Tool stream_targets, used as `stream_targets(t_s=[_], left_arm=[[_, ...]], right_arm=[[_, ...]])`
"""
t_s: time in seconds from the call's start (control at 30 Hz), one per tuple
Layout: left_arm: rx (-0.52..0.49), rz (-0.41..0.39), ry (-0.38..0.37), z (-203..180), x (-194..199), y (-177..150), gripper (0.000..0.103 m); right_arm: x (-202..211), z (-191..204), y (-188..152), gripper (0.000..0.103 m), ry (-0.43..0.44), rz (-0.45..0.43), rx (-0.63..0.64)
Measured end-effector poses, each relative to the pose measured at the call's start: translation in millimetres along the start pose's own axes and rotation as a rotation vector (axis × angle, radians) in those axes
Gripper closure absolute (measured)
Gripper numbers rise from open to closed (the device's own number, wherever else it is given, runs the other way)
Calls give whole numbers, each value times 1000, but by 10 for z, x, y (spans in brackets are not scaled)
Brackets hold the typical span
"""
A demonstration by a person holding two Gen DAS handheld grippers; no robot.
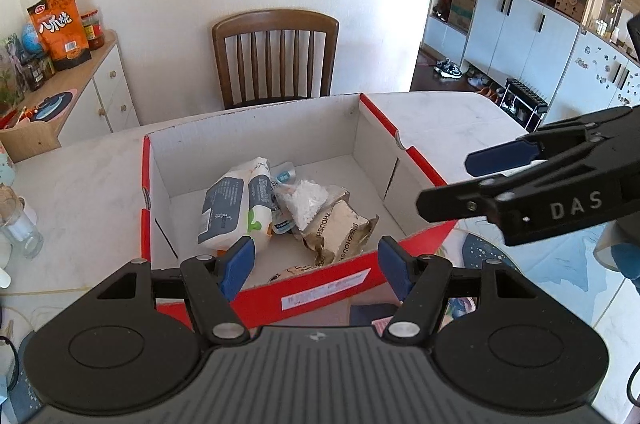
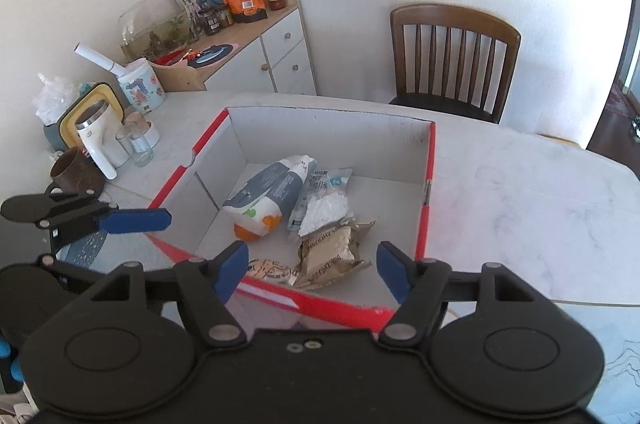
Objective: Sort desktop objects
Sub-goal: 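Withdraw both tools from the box toward the remaining items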
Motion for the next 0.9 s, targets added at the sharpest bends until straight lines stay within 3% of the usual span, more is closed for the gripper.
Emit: stream_targets(t_s=[0.33, 0.4, 0.57, 0.9], left_arm=[[-2, -29, 7, -79, 195, -169, 35], [1, -27, 3, -100, 206, -227, 28], [-4, -19, 16, -139, 217, -388, 27], [-38, 22, 36, -248, 134, -763, 15]], right_arm=[[247, -6, -254, 25, -4, -34, -6], [282, -12, -315, 24, -2, -37, -14], [323, -23, -474, 22, -24, -42, -10], [198, -138, -839, 20, -68, -3, -59]])
Point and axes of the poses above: each gripper's, at about its wrist camera, not at the fingertips, and x roughly against the way its jaws point, z to its left, y to its top, the point moved 10 cm from there along -x, roughly the way its jaws point, and after that the axes turned 3 degrees about y, right-handed, at the moved point
